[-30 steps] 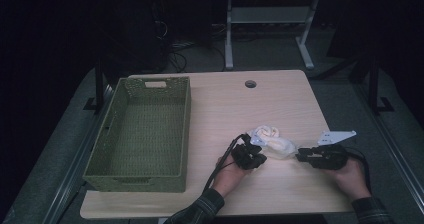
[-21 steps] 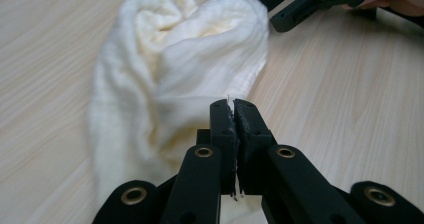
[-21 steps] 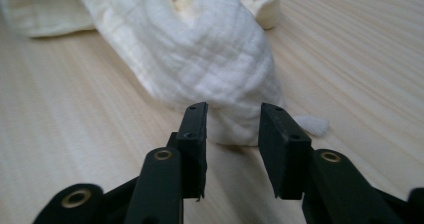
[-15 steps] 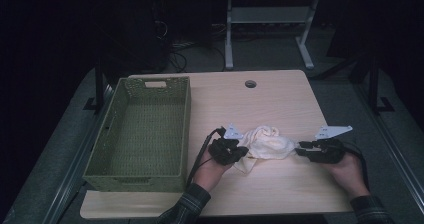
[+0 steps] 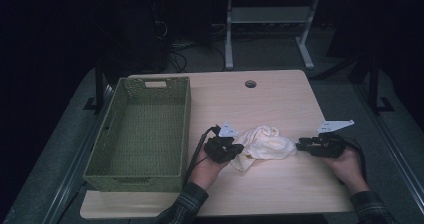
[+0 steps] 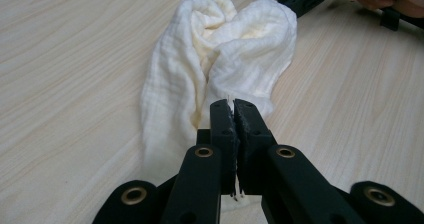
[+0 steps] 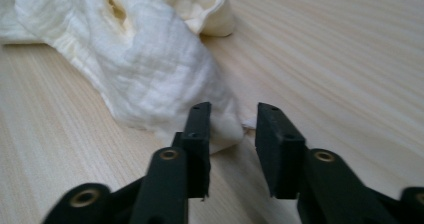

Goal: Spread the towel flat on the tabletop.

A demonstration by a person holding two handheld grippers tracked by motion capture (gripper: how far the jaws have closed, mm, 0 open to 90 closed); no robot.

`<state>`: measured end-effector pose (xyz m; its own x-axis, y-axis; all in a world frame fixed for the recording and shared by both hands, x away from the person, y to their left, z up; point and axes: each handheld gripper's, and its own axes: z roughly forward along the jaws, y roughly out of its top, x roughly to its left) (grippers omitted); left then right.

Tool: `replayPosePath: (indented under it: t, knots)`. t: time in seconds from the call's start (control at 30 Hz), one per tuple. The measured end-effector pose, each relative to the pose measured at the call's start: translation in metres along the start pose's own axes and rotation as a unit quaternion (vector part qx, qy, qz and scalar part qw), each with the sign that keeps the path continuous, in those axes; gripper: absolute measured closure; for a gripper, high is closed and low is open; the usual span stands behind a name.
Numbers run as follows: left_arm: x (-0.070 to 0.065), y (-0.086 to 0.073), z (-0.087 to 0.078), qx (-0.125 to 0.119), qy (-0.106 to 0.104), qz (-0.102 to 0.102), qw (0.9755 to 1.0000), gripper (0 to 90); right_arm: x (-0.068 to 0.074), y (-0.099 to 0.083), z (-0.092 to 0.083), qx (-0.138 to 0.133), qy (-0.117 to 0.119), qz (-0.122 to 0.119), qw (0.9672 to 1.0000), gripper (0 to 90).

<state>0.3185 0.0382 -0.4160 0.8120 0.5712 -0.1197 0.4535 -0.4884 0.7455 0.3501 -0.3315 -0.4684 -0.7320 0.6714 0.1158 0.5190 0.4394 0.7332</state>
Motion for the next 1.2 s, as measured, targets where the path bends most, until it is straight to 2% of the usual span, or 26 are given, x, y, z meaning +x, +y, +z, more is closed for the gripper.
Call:
replayPosePath:
  t: [0.07,0.17,0.4,0.53,0.63,0.73,0.83,0.97,1.07,1.1,1.17,1.2]
  knots:
    - [0.000,0.000,0.000,-0.003,0.000,-0.001,1.0000,87.1,-0.001,0.001,0.004,0.011,0.017,0.000,0.9998,75.3]
    - [0.001,0.001,-0.003,-0.008,0.004,-0.003,1.0000,87.1,0.000,0.001,0.004,0.013,0.036,0.004,0.9992,83.0]
    - [0.002,0.002,-0.011,-0.020,0.011,-0.006,0.9997,87.3,-0.005,-0.003,-0.022,-0.010,0.014,0.010,0.9998,84.8]
    - [-0.004,0.000,-0.016,-0.022,0.015,-0.004,0.9996,87.4,-0.002,-0.012,-0.042,-0.007,-0.001,0.008,0.9999,84.8]
    - [-0.011,-0.007,-0.022,-0.022,0.014,-0.006,0.9996,87.4,0.001,-0.019,-0.054,-0.010,-0.003,0.009,0.9999,84.9]
    - [-0.017,-0.017,-0.029,-0.014,0.015,-0.006,0.9998,87.5,0.004,-0.027,-0.066,-0.009,-0.012,0.008,0.9999,85.0]
    - [-0.025,-0.029,-0.031,-0.005,0.012,-0.013,0.9998,87.7,0.005,-0.036,-0.070,-0.006,-0.011,0.010,0.9999,85.0]
    - [-0.039,-0.042,-0.026,0.029,0.007,-0.007,0.9995,87.7,0.013,-0.045,-0.067,0.018,0.000,0.012,0.9998,84.9]
    - [-0.045,-0.049,-0.020,0.052,0.000,-0.007,0.9986,87.1,0.020,-0.048,-0.062,0.038,0.007,-0.002,0.9993,83.6]
    - [-0.045,-0.051,-0.019,0.054,0.002,-0.006,0.9985,85.5,0.021,-0.049,-0.062,0.043,0.008,-0.001,0.9990,80.8]
    - [-0.043,-0.051,-0.019,0.050,0.003,-0.010,0.9987,76.6,0.022,-0.048,-0.061,0.039,0.007,0.001,0.9992,73.8]
    - [-0.041,-0.049,-0.019,0.048,0.004,-0.007,0.9988,72.1,0.021,-0.046,-0.062,0.030,0.006,-0.001,0.9995,71.0]
